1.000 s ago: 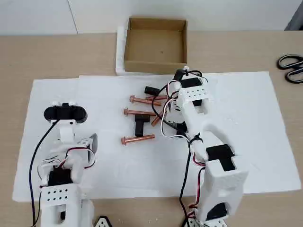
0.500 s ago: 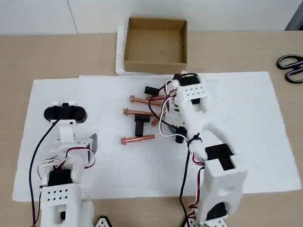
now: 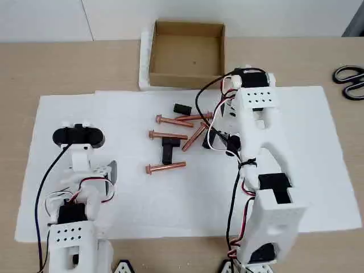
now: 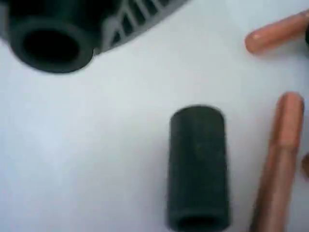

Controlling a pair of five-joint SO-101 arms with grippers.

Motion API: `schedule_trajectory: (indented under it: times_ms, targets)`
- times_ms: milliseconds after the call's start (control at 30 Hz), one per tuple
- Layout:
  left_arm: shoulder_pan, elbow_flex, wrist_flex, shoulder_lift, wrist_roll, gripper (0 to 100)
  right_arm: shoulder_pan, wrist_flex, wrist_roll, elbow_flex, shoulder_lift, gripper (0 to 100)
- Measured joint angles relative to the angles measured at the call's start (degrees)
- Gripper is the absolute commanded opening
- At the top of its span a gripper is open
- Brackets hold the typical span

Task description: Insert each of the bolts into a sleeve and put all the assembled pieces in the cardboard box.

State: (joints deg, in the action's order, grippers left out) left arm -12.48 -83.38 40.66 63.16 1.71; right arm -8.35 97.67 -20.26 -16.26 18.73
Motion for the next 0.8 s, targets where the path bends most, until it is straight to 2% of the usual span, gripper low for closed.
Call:
schedule_trajectory:
  times_ms: [167,367,633,800]
  targets:
    - [0.0,0.0,0.0,0.0,0.0,22,-0.18,0.0,13.45,-1.76,-4.84,0.3]
    - [0.0,0.0,0.0,0.0,0.0,22,-0.09,0.26,21.45,-1.76,-10.11,0.3]
    - [0.0,0.0,0.0,0.0,0.0,22,-0.18,1.05,23.91,-0.97,-21.98,0.3]
    - [0.0,0.0,0.0,0.0,0.0,22,0.0,1.05,26.02,7.74,-27.6,0.3]
